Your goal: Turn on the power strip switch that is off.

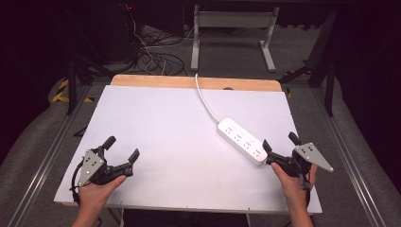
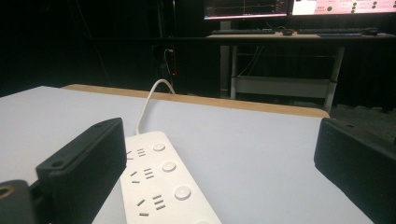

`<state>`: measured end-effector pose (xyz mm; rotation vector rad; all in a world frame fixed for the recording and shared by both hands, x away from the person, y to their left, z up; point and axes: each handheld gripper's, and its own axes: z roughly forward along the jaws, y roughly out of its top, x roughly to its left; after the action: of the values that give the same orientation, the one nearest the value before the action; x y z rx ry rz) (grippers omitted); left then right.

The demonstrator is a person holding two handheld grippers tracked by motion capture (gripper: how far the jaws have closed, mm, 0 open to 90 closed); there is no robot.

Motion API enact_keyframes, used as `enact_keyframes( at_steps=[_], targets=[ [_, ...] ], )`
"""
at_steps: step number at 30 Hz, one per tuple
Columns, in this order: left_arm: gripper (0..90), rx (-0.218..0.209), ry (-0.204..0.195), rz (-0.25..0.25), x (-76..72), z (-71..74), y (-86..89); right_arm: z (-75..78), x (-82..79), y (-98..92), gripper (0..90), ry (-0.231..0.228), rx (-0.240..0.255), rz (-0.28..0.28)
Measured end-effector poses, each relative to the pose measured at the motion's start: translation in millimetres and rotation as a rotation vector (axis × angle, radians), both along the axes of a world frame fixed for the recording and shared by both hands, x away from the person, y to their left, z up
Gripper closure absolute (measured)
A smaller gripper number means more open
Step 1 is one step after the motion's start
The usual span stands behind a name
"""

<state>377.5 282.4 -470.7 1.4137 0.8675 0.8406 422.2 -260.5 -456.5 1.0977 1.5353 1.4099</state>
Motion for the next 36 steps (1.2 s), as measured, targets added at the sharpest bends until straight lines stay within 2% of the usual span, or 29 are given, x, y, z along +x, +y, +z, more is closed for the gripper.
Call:
enact_keyframes(
  at_steps=[36],
  targets=[
    [5.9, 0.003, 0.002, -0.006, 0.2, -0.5, -1.7, -2.9, 1.4, 3.3, 4.5, 0.024, -0.030, 0.009]
  ],
)
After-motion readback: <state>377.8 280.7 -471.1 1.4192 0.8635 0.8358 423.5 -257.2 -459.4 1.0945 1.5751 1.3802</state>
